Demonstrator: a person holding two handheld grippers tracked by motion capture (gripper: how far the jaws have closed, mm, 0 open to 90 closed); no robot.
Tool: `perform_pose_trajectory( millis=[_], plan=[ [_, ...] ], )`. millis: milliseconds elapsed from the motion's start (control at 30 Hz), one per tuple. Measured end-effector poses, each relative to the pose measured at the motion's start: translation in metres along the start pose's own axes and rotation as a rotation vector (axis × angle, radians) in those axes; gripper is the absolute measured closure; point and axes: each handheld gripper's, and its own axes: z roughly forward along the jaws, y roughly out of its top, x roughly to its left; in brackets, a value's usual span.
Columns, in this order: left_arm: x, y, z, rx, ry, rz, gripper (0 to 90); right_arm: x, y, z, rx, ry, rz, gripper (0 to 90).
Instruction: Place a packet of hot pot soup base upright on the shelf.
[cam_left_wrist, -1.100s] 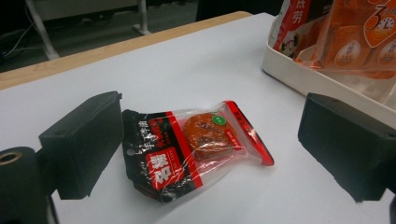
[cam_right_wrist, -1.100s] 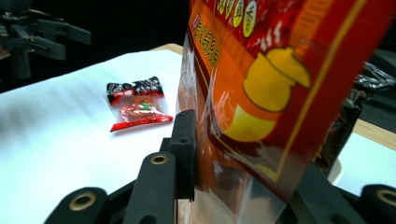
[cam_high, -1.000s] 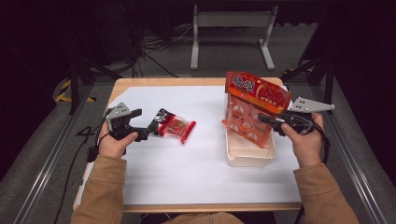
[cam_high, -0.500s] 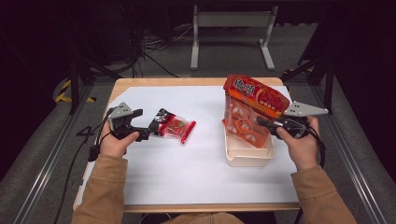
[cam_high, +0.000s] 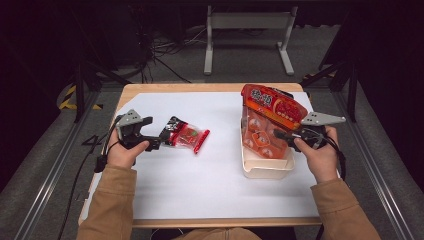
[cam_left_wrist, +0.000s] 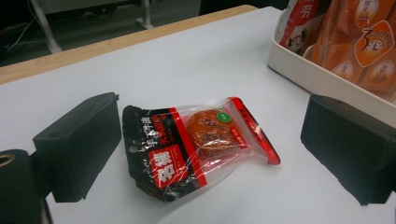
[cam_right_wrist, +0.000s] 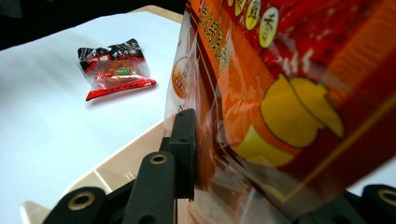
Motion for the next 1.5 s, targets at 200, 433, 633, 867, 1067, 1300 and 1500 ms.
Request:
perform_pose_trajectory(
  millis=[200,433,633,867,1067,1300,1500],
  plan=[
    [-0.001,-0.001,0.003,0.006,0.030,-0.030,2.9,-0.006,-0.008,-0.002,-0.020,0.022,0.032,69.3],
    [0.000,-0.004,0.007,0.024,0.071,-0.038,4.9,-0.008,-0.011,-0.004,-0.028,0.013,0.035,60.3],
    [0.004,-0.004,0.007,0.012,0.055,-0.082,5.2,-0.008,-0.012,-0.011,-0.059,-0.008,0.058,43.7],
    [0.008,-0.002,0.006,0.024,0.036,-0.062,9.0,-0.014,-0.015,-0.032,-0.091,-0.054,0.064,30.8],
    [0.010,0.001,0.004,0.034,0.061,-0.035,13.0,-0.017,-0.018,-0.052,-0.121,-0.062,0.057,28.6],
    [0.013,-0.003,0.005,0.021,0.101,-0.052,15.0,-0.021,-0.021,-0.068,-0.113,-0.072,0.026,28.7],
    [0.015,-0.009,0.013,-0.001,0.105,-0.097,20.1,-0.025,-0.025,-0.076,-0.100,-0.102,0.028,28.7]
  ],
)
